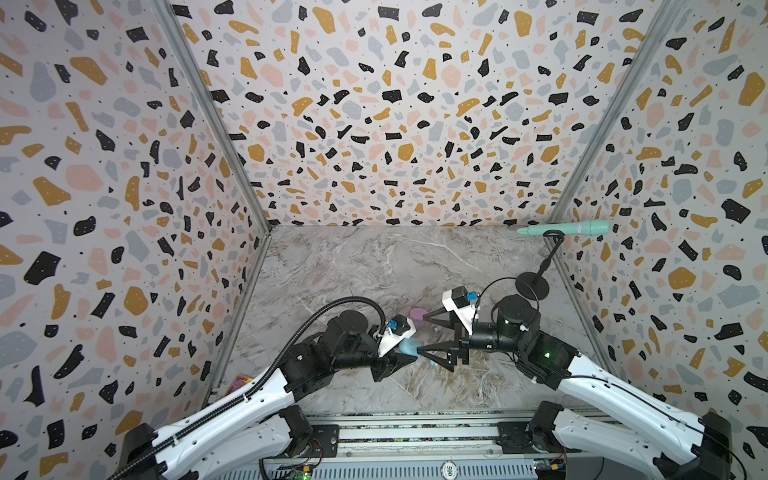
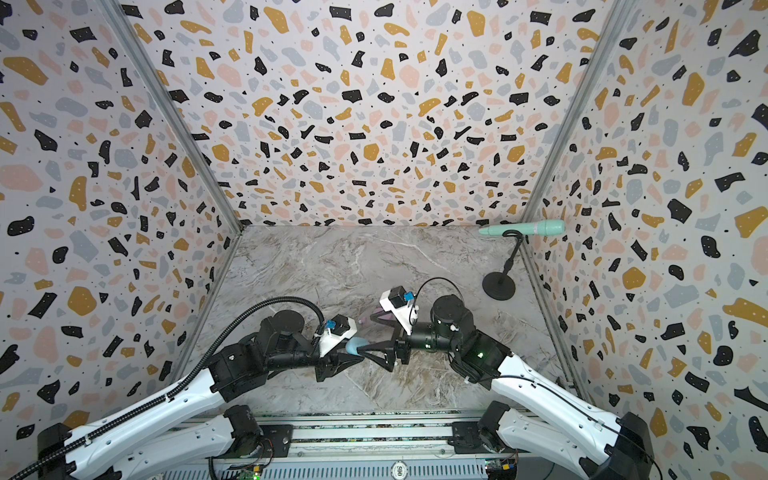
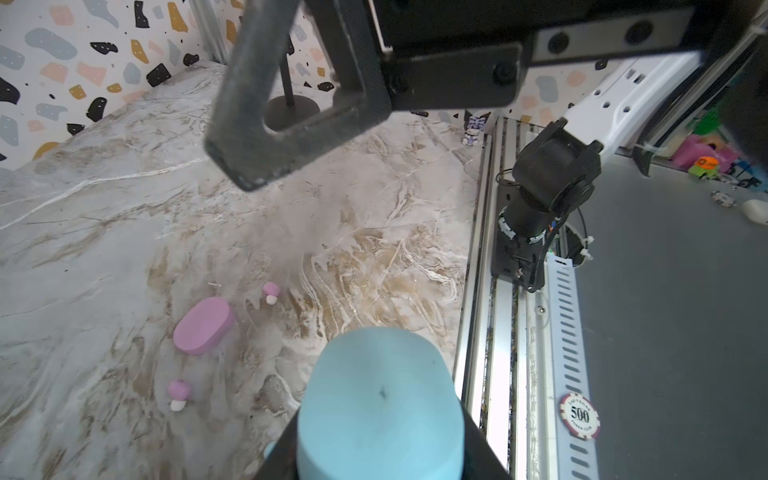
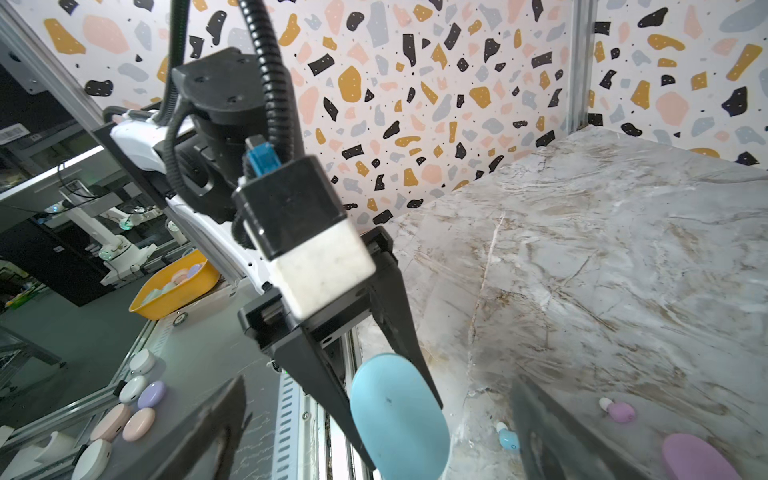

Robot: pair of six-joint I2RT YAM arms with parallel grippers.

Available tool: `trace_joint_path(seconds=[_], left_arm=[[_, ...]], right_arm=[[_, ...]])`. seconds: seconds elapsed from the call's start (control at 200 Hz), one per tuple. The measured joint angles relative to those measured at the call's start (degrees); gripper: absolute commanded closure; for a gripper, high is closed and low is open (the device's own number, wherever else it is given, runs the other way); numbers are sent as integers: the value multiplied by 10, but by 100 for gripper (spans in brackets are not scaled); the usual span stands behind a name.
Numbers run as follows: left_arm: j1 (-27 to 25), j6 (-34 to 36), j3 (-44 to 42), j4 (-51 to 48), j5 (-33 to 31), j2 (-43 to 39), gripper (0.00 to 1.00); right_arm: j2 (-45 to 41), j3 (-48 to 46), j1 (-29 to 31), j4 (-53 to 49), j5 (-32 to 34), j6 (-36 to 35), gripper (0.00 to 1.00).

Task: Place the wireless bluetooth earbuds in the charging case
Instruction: 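Bring the right gripper to the lid of the case held by the left gripper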

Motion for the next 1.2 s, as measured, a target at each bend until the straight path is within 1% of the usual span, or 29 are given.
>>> trace_joint_path(seconds=[0.18, 0.365, 0.501, 0.901, 1.201], left_arm=[[0, -14, -19, 12, 7, -32, 100], [0, -21, -38, 36, -3, -65, 100], [0, -22, -53, 43, 1, -89, 100], [0, -22, -54, 50, 33, -81, 100], [0, -22, -59, 52, 46, -83, 100]], right_arm=[[-33, -37, 24, 8, 18, -1, 0], [-20, -42, 60, 8, 59, -7, 0], [-7, -42, 74, 7, 75, -13, 0], [8, -42, 85, 5, 107, -27, 2], [17, -42, 86, -1, 129, -31, 2]])
